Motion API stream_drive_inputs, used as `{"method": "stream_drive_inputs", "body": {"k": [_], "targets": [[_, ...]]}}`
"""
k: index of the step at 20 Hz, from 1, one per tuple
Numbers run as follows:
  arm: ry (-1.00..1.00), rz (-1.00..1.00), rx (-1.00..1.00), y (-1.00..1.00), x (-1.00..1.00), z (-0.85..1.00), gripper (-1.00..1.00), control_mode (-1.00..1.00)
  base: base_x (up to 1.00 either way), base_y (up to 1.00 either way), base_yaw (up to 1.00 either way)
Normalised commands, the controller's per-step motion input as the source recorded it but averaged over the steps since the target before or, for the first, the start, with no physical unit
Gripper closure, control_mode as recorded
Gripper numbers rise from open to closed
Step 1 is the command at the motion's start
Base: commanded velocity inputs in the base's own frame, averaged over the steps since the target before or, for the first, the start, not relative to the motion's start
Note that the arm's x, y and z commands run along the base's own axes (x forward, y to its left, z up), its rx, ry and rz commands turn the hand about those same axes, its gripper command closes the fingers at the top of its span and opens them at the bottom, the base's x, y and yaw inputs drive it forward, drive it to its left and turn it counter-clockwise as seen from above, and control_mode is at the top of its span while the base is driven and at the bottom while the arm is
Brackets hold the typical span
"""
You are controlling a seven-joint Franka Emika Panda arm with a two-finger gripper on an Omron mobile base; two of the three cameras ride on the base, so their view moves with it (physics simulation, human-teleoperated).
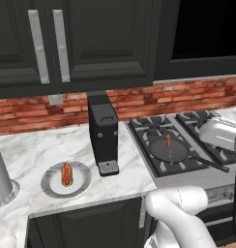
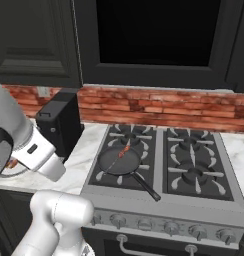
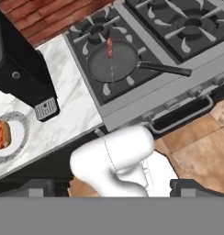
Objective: Place the cold items (cucumber and squash) from the fridge in one tupperware on the dining counter. Place the warm items (kebab skewer and hot dog) in the stove area in another tupperware.
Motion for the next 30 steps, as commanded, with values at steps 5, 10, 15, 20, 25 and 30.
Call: {"method": "stream_drive_inputs", "body": {"k": [5,10,15,20,25,30], "targets": [[0.2,0.0,0.0,-0.41,0.43,-0.3,-1.0,-1.0,0.0,0.0,0.0],[0.24,0.0,0.0,-0.19,0.55,-0.47,-1.0,-1.0,0.0,0.0,0.0],[0.04,0.0,-0.04,-0.05,0.48,-0.66,-1.0,-1.0,0.0,0.0,0.0],[-0.04,0.0,-0.03,0.0,0.54,-0.57,-1.0,-1.0,0.0,0.0,0.0],[-0.1,0.0,-0.02,0.0,0.45,-0.44,-1.0,-1.0,0.0,0.0,0.0],[0.0,0.0,0.0,0.0,0.5,-0.26,-1.0,-1.0,0.0,0.0,0.0]]}}
